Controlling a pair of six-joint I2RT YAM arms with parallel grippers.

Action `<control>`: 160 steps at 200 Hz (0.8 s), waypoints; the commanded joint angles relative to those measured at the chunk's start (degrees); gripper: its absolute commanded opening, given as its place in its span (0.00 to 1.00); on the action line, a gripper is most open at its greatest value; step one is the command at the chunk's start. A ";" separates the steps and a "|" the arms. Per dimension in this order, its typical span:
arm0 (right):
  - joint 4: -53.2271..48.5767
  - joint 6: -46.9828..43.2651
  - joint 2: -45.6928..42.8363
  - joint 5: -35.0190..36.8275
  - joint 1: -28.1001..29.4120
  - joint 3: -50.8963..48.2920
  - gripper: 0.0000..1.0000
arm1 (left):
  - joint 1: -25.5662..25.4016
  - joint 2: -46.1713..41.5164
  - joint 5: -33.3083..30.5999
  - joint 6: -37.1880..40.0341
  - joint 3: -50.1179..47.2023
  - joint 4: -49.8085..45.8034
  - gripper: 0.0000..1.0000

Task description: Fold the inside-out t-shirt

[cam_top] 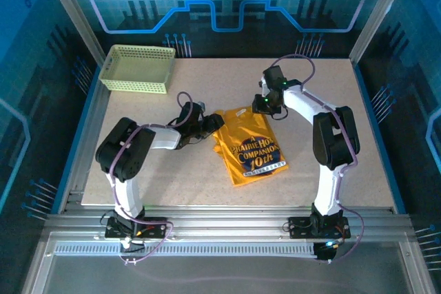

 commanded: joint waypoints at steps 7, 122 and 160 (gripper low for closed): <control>-0.67 -0.23 -0.41 0.99 -0.70 1.37 0.32 | -0.21 -5.63 -12.21 2.01 3.71 -20.81 0.67; -0.87 -0.59 -1.13 1.74 -0.12 0.59 0.32 | -7.13 2.30 -16.36 1.35 22.11 -38.53 0.48; -0.76 -0.65 -1.27 1.83 -0.18 -0.03 0.32 | -6.80 5.73 -17.27 1.54 24.96 -40.43 0.48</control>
